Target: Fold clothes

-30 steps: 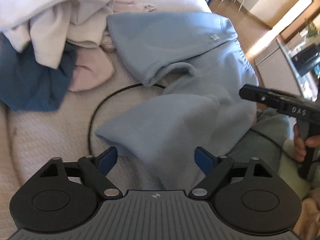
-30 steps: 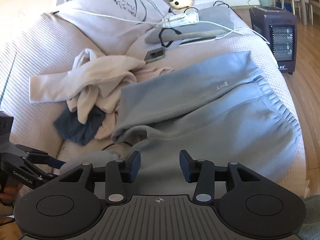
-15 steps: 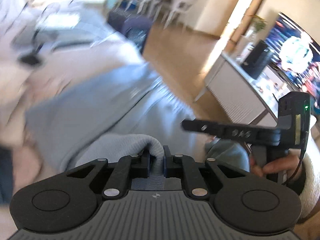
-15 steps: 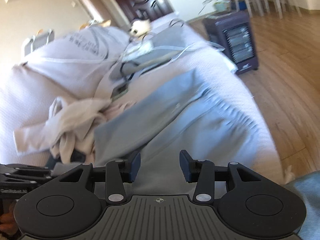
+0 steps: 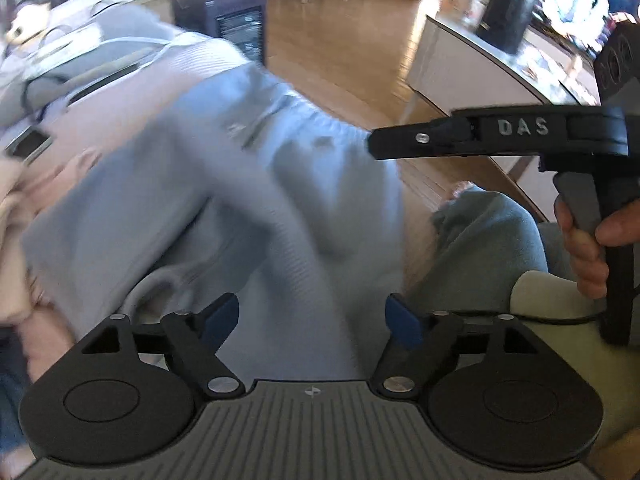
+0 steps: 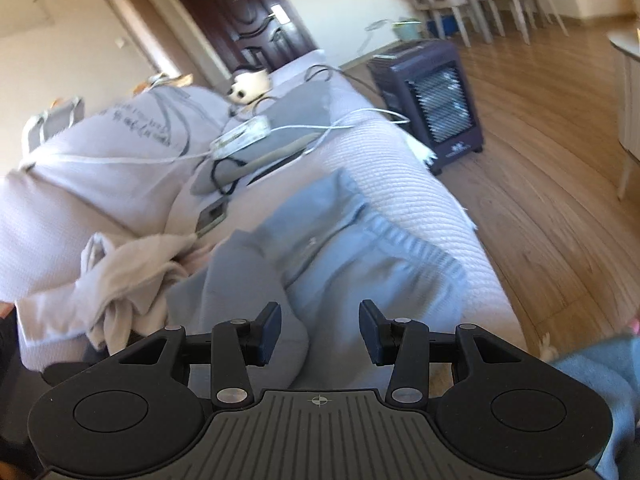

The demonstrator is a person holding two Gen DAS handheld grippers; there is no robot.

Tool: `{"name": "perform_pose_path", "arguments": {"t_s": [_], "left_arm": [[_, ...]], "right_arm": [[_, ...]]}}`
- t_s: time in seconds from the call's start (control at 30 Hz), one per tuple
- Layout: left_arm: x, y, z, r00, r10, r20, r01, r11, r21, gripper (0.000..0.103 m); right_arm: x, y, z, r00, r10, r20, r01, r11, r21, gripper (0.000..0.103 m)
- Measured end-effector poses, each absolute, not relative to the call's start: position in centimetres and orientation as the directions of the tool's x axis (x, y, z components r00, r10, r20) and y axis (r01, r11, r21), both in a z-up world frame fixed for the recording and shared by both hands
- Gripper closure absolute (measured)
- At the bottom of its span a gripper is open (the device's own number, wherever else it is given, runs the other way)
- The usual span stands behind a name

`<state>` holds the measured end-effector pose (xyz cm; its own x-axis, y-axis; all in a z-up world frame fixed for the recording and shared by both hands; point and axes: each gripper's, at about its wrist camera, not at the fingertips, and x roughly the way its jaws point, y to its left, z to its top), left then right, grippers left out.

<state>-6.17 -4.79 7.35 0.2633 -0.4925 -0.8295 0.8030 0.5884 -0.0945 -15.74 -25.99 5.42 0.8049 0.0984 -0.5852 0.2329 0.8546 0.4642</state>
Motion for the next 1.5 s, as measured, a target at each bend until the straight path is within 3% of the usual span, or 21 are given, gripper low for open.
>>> {"name": "perform_pose_path", "arguments": {"t_s": [0.1, 0.23, 0.43, 0.53, 0.7, 0.77, 0.8, 0.83, 1.17, 1.33, 1.5], "left_arm": [[-5.2, -3.2, 6.7, 0.272, -0.498, -0.824, 0.761, 0.635, -0.133, 0.024], [-5.4, -4.8, 6.2, 0.249, -0.517, -0.819, 0.776, 0.612, -0.151, 0.032], [-6.7, -5.9, 6.0, 0.237, -0.505, -0.83, 0.825, 0.556, -0.103, 0.029], [-6.1, -4.4, 6.1, 0.249, -0.493, -0.834, 0.792, 0.6, -0.117, 0.027], [-4.7, -0.9, 6.5, 0.298, -0.46, -0.837, 0.718, 0.686, -0.121, 0.026], [-4.2, 0.2, 6.4, 0.312, -0.441, -0.842, 0.695, 0.709, -0.114, 0.026], [-3.9, 0.5, 6.2, 0.316, -0.429, -0.846, 0.685, 0.72, -0.109, 0.026], [-4.0, 0.6, 6.2, 0.309, -0.434, -0.846, 0.688, 0.716, -0.116, 0.026], [-5.2, 0.8, 6.9, 0.265, -0.474, -0.84, 0.739, 0.659, -0.138, 0.025], [-4.3, 2.4, 8.7, 0.318, -0.473, -0.821, 0.712, 0.691, -0.123, 0.016], [-2.9, 1.0, 7.6, 0.342, -0.437, -0.832, 0.733, 0.678, -0.055, 0.019]], "right_arm": [[-15.0, -24.9, 5.7, 0.8, 0.128, -0.587, 0.181, 0.881, 0.438, 0.06], [-12.7, -23.4, 6.7, 0.787, 0.15, -0.599, 0.119, 0.915, 0.385, 0.06], [-6.4, -20.0, 7.2, 0.712, 0.249, -0.657, 0.009, 0.932, 0.363, 0.059], [-3.6, -18.5, 7.1, 0.692, 0.203, -0.693, 0.0, 0.959, 0.282, 0.053], [-0.4, -18.4, 6.0, 0.642, 0.075, -0.763, 0.041, 0.991, 0.131, 0.052], [-0.7, -19.3, 5.5, 0.639, 0.097, -0.763, 0.034, 0.987, 0.154, 0.068], [-1.1, -19.8, 5.5, 0.64, 0.097, -0.762, 0.045, 0.986, 0.163, 0.082], [-1.7, -20.5, 5.5, 0.646, 0.085, -0.759, 0.064, 0.984, 0.165, 0.086], [-11.0, -27.7, 5.6, 0.77, 0.088, -0.632, 0.125, 0.951, 0.284, 0.088], [-13.2, -30.2, 2.8, 0.707, 0.036, -0.706, 0.265, 0.913, 0.312, 0.088], [-14.1, -31.1, 2.1, 0.705, 0.037, -0.708, 0.297, 0.892, 0.341, 0.088]]}}
